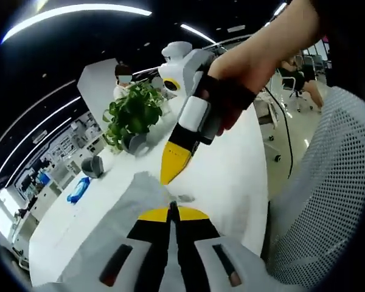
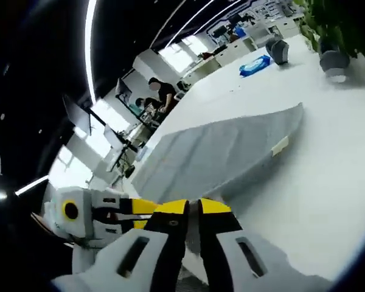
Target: Fold the towel on the table until its edges align and the towel forms a compact rectangular stack.
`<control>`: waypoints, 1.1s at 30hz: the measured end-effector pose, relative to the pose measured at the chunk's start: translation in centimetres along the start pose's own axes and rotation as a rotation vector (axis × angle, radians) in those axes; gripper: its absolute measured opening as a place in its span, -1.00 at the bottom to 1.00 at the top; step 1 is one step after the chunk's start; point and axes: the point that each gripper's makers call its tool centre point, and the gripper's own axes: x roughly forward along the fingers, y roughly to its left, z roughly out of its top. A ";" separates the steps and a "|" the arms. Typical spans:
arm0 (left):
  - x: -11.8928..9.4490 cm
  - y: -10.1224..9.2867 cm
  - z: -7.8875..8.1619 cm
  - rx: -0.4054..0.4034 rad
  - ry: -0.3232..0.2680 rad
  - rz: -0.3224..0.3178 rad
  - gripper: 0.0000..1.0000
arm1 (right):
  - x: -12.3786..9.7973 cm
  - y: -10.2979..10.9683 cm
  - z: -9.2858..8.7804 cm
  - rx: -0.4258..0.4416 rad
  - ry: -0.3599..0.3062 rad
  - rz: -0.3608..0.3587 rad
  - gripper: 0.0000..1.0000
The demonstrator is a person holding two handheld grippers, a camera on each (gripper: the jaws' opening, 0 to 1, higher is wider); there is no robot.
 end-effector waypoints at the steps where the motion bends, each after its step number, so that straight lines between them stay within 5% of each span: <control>1: 0.0 0.0 0.0 -0.009 -0.002 0.001 -0.95 | -0.1 -1.5 0.6 -0.019 0.007 -0.045 -0.84; 6: 0.1 -0.4 -0.1 -0.039 0.000 -0.026 -0.95 | 0.8 -9.3 5.8 -0.120 0.007 -0.256 -0.91; 10: 0.3 -1.0 -0.1 -0.033 -0.002 -0.048 -0.95 | 3.3 -13.8 8.2 -0.095 0.034 -0.338 -0.90; 14: 0.5 -1.3 -0.3 -0.054 -0.004 -0.073 -0.95 | 5.2 -17.6 9.1 0.036 0.030 -0.377 -0.86; 23: 0.5 -1.2 -0.2 -0.106 -0.018 -0.087 -0.94 | 8.2 -16.8 10.0 0.076 0.002 -0.348 -0.71; 28: 0.2 -1.3 -0.1 -0.125 -0.031 -0.093 -0.94 | 9.1 -19.2 10.5 0.170 -0.014 -0.318 -0.82; 33: 0.0 -1.9 0.6 -0.133 -0.051 -0.124 -0.94 | 9.3 -18.5 10.6 0.259 -0.031 -0.203 -1.00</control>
